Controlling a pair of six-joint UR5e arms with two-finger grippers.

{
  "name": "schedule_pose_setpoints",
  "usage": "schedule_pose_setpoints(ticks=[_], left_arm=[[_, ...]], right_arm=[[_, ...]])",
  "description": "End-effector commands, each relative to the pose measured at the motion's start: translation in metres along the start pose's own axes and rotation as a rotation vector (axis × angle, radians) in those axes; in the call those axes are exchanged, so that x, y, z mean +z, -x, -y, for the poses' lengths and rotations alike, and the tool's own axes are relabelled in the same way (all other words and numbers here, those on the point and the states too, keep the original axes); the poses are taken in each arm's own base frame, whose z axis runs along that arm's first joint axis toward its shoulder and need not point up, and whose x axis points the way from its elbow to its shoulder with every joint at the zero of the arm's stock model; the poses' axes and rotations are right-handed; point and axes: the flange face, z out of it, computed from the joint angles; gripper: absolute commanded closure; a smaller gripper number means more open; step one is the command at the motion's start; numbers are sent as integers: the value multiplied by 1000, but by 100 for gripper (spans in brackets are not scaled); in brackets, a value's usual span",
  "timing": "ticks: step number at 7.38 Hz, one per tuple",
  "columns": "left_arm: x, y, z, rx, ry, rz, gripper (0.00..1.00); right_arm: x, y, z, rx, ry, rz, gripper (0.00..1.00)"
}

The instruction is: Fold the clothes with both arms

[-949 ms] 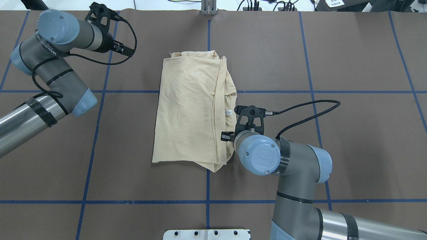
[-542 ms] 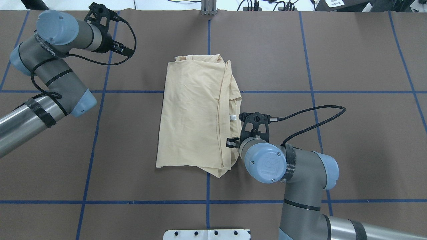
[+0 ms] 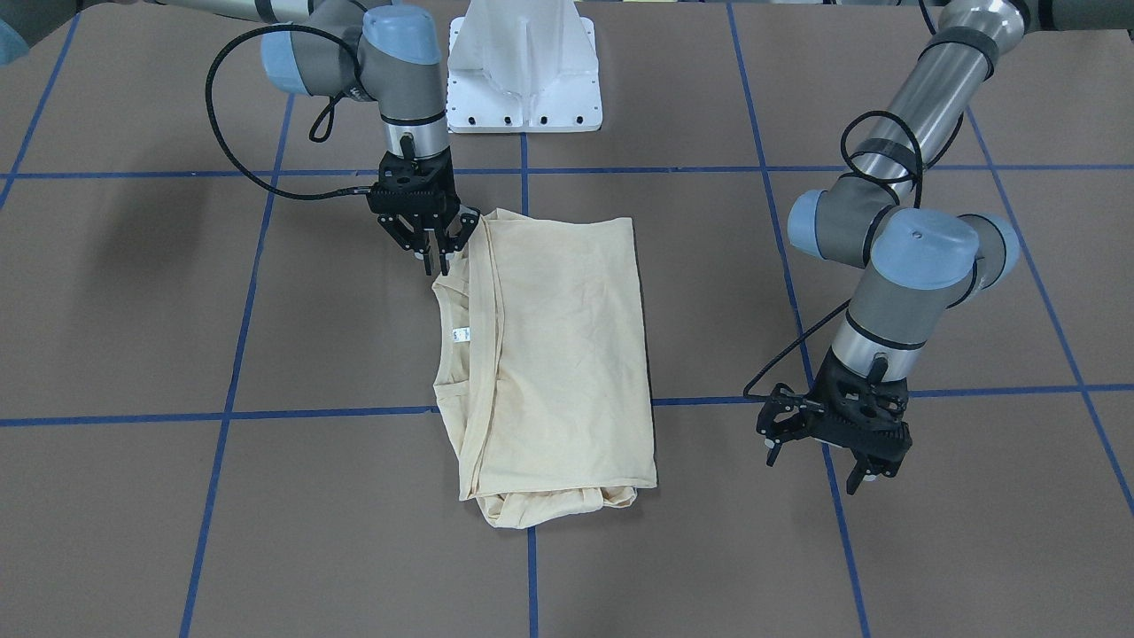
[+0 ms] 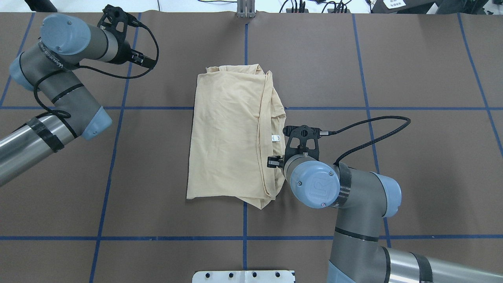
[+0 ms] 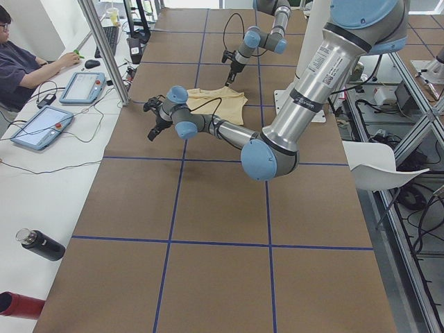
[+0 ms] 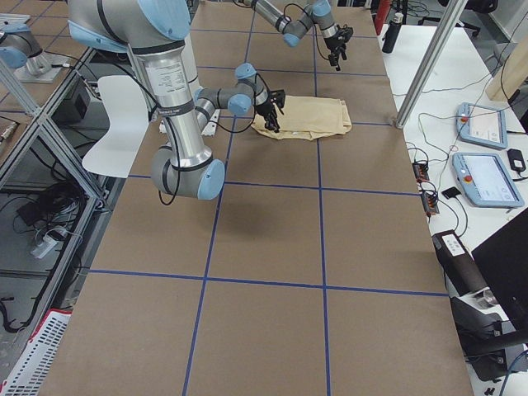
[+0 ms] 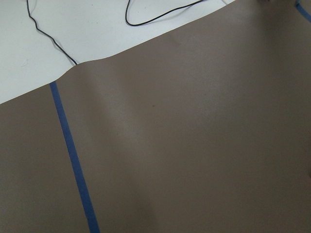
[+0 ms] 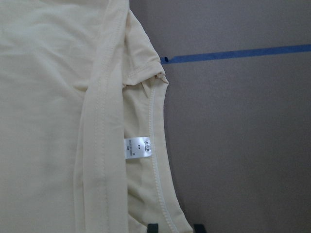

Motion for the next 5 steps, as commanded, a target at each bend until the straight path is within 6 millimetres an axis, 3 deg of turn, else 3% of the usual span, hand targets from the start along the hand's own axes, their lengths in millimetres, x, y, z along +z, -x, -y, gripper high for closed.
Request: schedule_pose_setpoints(ticks=[1, 2, 3, 4, 5], left_arm=[[1, -1, -1, 1, 2, -1, 0], [0, -1, -1, 1, 2, -1, 0], [0, -1, -1, -1, 2, -1, 0], [0, -1, -1, 0, 1, -2, 0], [0, -1, -1, 0, 1, -2, 0]], right_arm=[[-12, 43, 45, -11, 5, -61, 0], [-2, 69, 56, -5, 33, -96, 0], [25, 91, 66, -5, 37, -148, 0], [46, 103, 72, -10, 55, -195, 0], [54, 98, 72, -36, 77, -231, 0]])
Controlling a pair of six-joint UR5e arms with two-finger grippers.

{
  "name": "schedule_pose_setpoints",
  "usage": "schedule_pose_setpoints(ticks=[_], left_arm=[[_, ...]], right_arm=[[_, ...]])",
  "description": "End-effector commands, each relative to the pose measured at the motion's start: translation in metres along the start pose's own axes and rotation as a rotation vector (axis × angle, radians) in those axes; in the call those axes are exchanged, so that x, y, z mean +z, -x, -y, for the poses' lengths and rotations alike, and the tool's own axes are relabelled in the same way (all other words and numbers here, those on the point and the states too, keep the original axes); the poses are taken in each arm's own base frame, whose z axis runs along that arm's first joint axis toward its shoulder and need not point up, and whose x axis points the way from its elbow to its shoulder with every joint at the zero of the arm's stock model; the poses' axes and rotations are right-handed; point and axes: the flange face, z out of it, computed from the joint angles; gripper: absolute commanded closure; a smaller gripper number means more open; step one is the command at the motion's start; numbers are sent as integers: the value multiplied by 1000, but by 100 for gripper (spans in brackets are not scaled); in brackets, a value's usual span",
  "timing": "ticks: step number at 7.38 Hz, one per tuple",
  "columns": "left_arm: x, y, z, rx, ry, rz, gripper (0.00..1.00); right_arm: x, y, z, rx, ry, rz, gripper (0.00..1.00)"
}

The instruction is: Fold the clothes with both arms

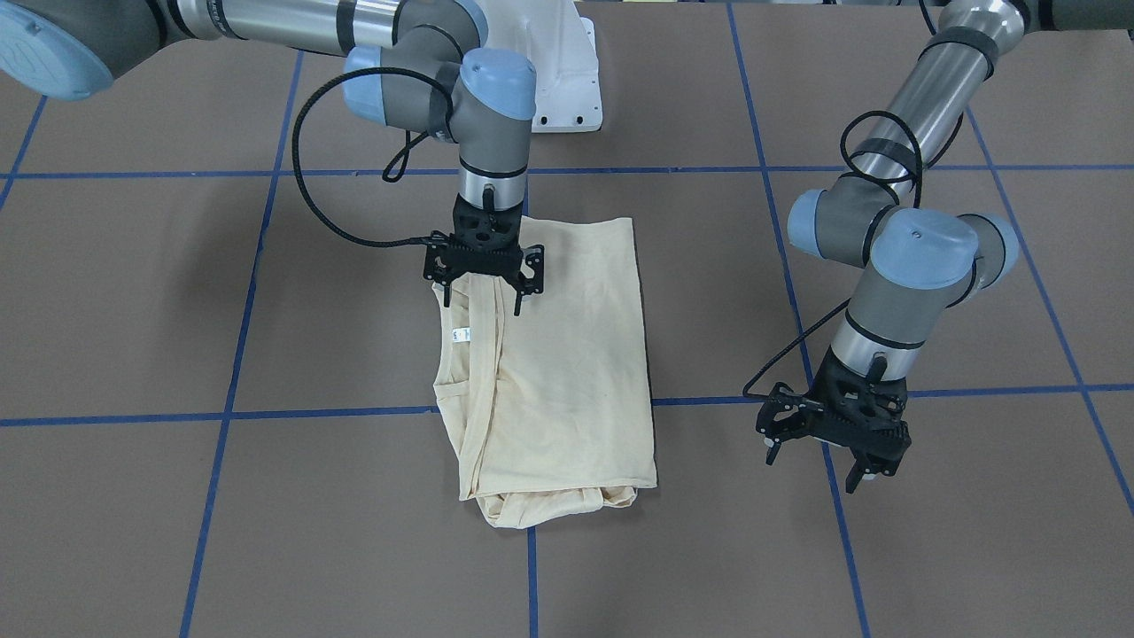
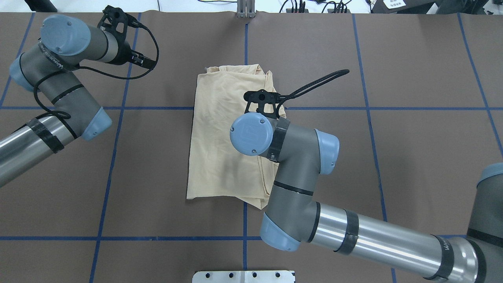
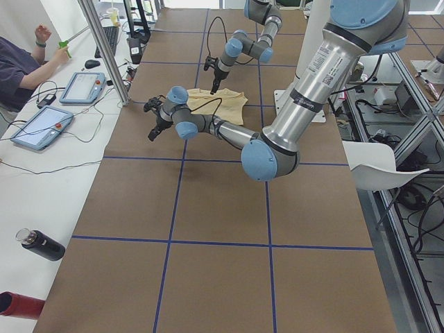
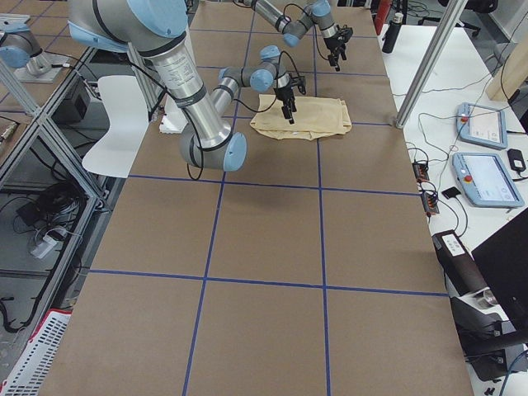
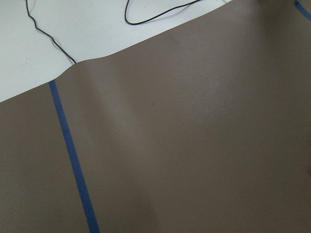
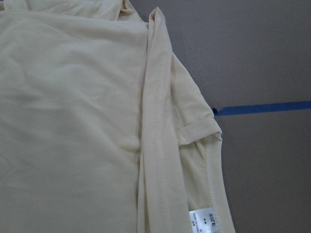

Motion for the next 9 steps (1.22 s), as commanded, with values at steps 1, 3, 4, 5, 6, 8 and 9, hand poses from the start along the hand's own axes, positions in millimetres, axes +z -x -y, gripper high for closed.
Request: schedule_pose_setpoints(ticks=[1, 3, 4, 5, 6, 8, 9], left_arm=[[0, 0, 0, 0, 0, 0, 0], [-1, -1, 1, 0, -2, -1, 0], [-1, -2, 1, 1, -2, -3, 0], [-1, -2, 1, 1, -2, -3, 0], [0, -2, 0, 1, -1, -2, 0], [-1, -3, 1, 2, -5, -4, 0], [-1, -3, 1, 2, -3, -4, 0]], right_arm=[[18, 3, 9, -27, 25, -74, 0], [28, 14, 16, -27, 29, -101, 0], [35, 20, 18, -29, 32, -118, 0], [37, 20, 19, -30, 31, -123, 0], [44, 18, 18, -40, 35, -139, 0], [50, 14, 16, -62, 45, -172, 0], [51, 12, 17, -64, 48, -185, 0]])
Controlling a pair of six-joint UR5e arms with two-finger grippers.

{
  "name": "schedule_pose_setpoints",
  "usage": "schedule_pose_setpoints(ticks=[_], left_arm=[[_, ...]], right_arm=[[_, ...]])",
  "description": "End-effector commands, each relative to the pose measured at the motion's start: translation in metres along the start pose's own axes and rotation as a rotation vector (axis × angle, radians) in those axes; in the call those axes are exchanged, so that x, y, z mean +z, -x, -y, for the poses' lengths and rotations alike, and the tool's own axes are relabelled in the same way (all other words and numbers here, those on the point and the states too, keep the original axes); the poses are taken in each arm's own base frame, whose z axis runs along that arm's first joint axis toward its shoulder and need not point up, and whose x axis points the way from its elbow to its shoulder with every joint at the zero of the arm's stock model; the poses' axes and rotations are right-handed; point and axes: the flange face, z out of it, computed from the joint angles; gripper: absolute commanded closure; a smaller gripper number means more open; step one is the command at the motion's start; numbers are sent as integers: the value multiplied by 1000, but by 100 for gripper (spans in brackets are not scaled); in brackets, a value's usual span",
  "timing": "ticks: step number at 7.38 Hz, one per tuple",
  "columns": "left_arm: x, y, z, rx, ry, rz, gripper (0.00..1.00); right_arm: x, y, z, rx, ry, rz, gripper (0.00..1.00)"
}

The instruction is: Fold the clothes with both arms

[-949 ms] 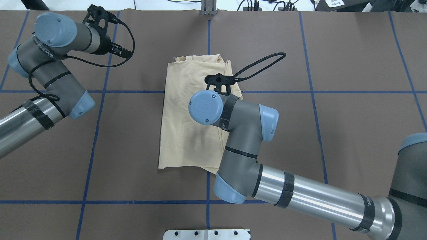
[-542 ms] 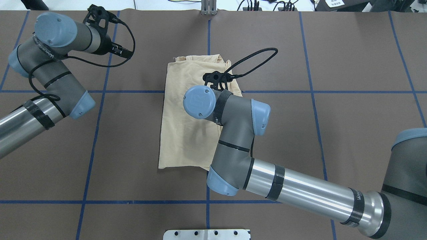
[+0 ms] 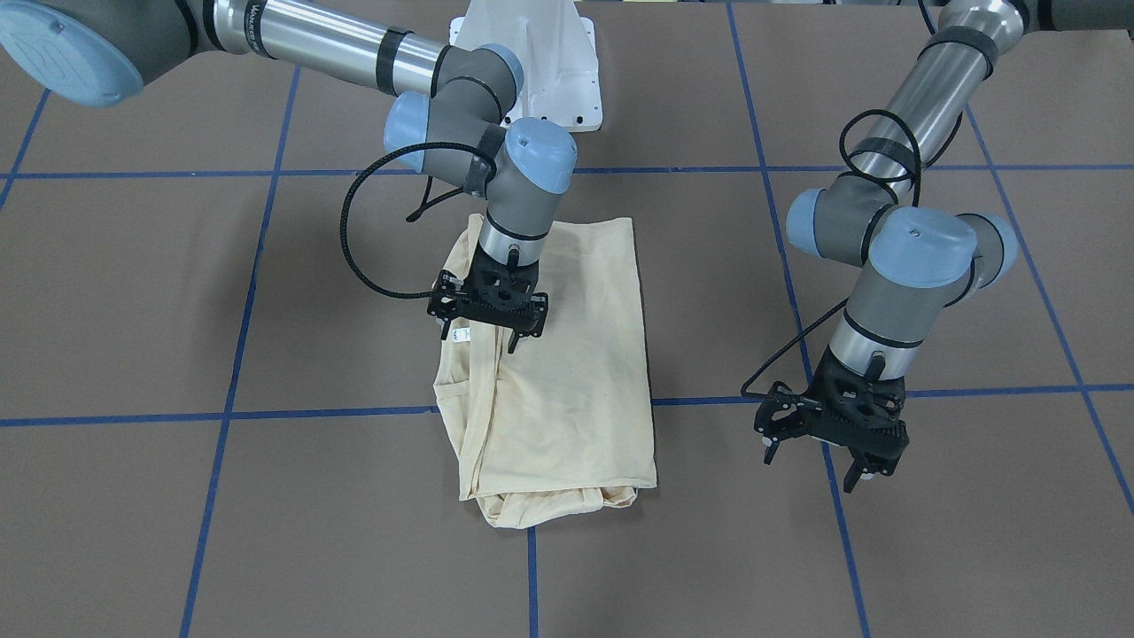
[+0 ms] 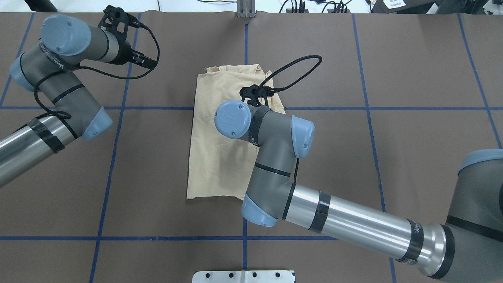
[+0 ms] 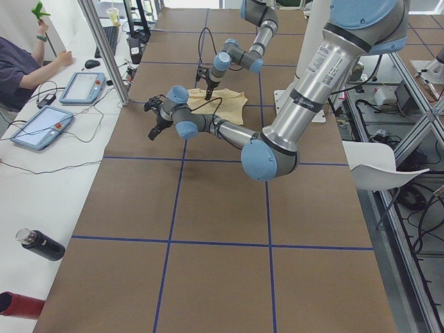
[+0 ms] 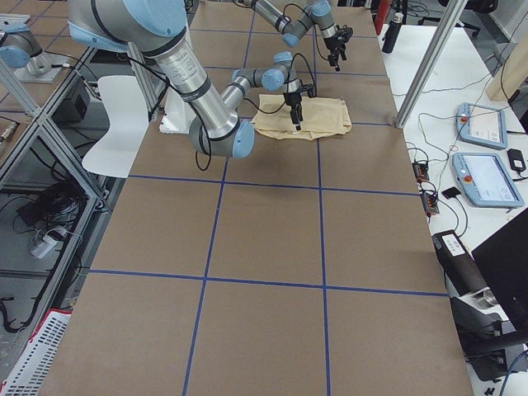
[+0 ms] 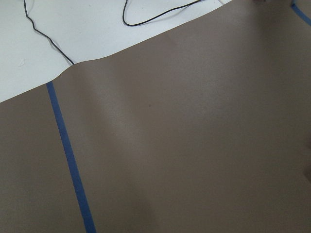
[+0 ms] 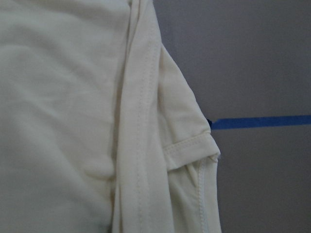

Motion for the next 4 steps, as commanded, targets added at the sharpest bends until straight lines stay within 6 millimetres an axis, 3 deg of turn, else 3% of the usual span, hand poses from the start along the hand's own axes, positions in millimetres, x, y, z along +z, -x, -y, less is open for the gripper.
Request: schedule_pose_setpoints(ticks=[1, 4], left_arm=[[0, 0, 0, 0, -1, -1, 0], [1, -6, -1, 3, 1, -7, 0]], right_arm=[[5, -6, 3, -14, 9, -42, 0], [8, -25, 24, -75, 22, -108, 0]])
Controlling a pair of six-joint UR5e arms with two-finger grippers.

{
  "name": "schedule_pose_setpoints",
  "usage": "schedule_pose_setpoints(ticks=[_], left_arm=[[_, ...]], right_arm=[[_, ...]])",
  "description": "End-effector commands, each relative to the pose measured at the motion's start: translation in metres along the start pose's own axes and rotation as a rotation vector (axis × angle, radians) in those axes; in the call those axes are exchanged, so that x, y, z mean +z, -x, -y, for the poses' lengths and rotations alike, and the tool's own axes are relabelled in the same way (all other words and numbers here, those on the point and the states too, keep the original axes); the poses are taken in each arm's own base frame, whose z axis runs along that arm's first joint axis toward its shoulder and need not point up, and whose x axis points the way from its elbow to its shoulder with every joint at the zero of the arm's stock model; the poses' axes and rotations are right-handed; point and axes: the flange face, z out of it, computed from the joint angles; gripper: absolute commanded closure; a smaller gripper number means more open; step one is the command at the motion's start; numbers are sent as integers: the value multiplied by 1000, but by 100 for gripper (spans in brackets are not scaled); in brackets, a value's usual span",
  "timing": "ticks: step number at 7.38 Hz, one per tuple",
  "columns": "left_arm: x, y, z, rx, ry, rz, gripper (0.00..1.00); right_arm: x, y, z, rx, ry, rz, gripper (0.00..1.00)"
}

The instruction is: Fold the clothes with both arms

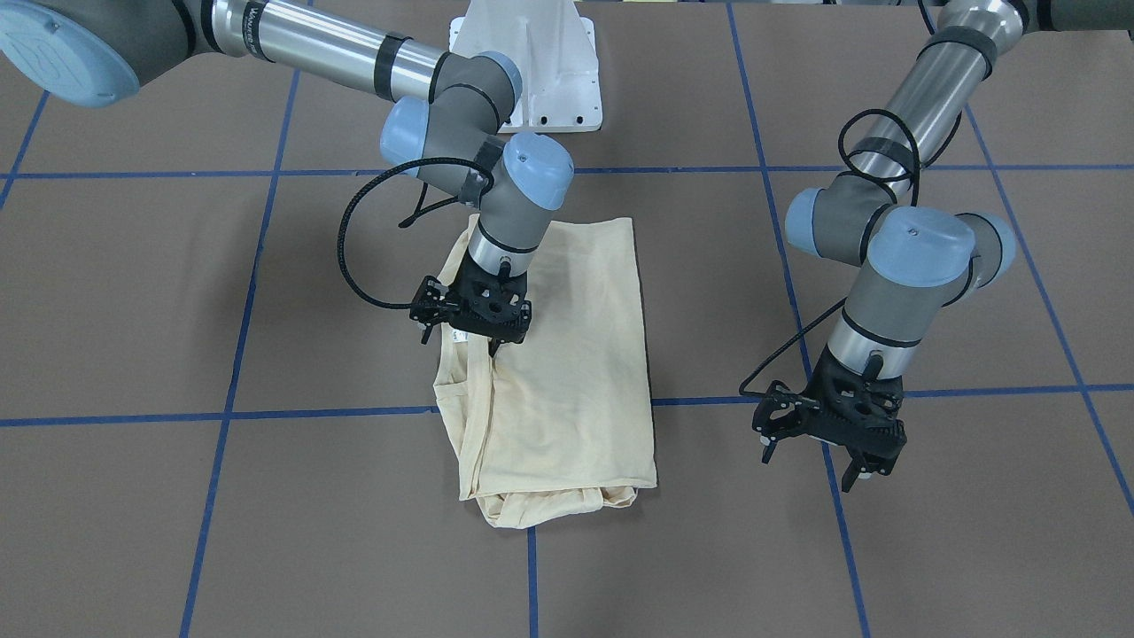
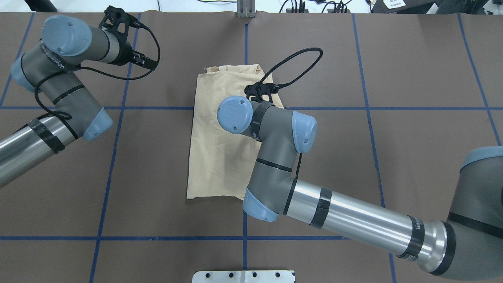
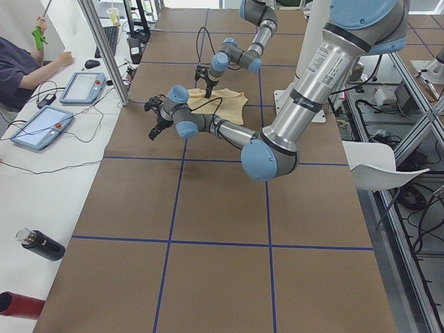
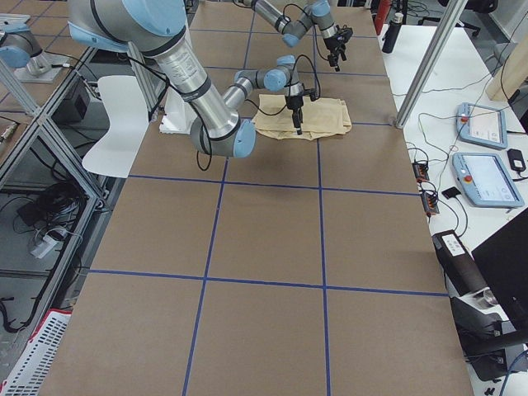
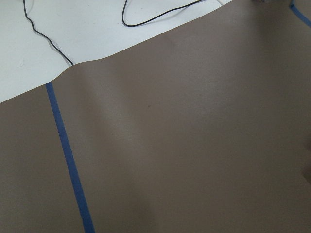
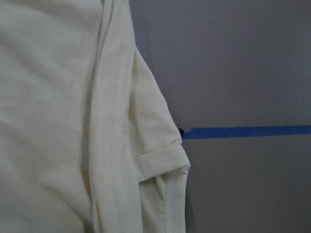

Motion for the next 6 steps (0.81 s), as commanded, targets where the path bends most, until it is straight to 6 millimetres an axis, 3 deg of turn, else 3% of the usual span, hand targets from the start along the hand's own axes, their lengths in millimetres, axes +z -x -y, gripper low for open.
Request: schedule_pose_setpoints(ticks=[1, 2, 4, 5, 6], left_arm=[[-1, -3, -1, 1, -1, -4, 0], [-1, -3, -1, 1, -1, -4, 0], [-1, -3, -1, 1, -1, -4, 0], [-2, -4, 0, -14, -3, -6, 0], [-1, -5, 0, -15, -3, -7, 0]], right_arm=[[14, -22, 14, -40, 11, -57, 0], [35, -42, 9, -60, 13, -76, 0], [41, -90, 1, -96, -1, -56, 0], [43, -96, -1, -96, -1, -58, 0], [25, -93, 1, -93, -11, -23, 0]])
